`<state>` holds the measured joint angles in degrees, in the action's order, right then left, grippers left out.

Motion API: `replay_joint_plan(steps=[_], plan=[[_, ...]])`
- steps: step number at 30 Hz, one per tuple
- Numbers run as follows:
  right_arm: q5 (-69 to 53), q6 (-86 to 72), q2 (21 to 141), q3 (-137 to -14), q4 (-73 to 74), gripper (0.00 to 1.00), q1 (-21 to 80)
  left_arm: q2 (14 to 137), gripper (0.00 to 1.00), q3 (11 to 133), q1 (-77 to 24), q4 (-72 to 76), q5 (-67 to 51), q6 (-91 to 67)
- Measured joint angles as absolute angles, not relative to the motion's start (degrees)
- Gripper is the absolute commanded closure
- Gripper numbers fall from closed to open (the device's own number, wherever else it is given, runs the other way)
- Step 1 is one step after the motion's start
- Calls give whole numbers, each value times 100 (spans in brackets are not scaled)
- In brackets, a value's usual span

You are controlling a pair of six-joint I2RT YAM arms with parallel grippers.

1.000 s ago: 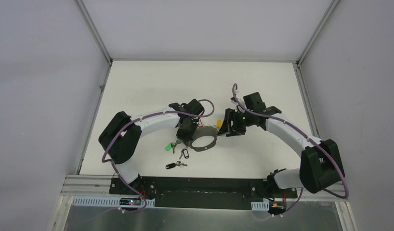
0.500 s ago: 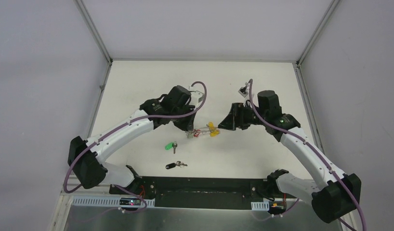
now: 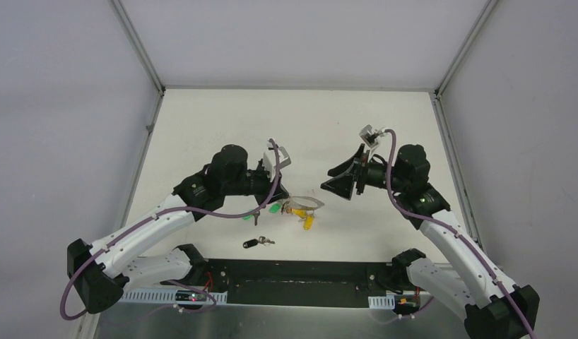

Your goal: Put the keys on the keyring

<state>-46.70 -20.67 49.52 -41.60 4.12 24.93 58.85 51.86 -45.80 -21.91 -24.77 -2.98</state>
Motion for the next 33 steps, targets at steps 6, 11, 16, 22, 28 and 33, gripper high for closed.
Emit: replay_joint_plan(steps=[6,11,16,22,28,33], plan=[[-5028,-1896,4818,-3743,-676,41,2567,5446,100,4816,-4580,-1310,-2961,-25],[-5087,-1675,4987,-3719,-1022,48,2731,5478,100,4735,-4582,-803,-3468,154],[-5072,-1402,5301,-3701,-1111,50,3039,5487,100,4545,-4582,-301,-3802,268],[-4899,-1066,5474,-3651,-1190,56,3745,5448,100,4322,-4584,167,-3889,263],[-4584,-858,5472,-3594,-1308,73,4150,5275,100,4265,-4619,353,-3734,222],[-4386,-845,5457,-3573,-1247,67,4228,5041,100,4150,-4619,386,-3444,209]])
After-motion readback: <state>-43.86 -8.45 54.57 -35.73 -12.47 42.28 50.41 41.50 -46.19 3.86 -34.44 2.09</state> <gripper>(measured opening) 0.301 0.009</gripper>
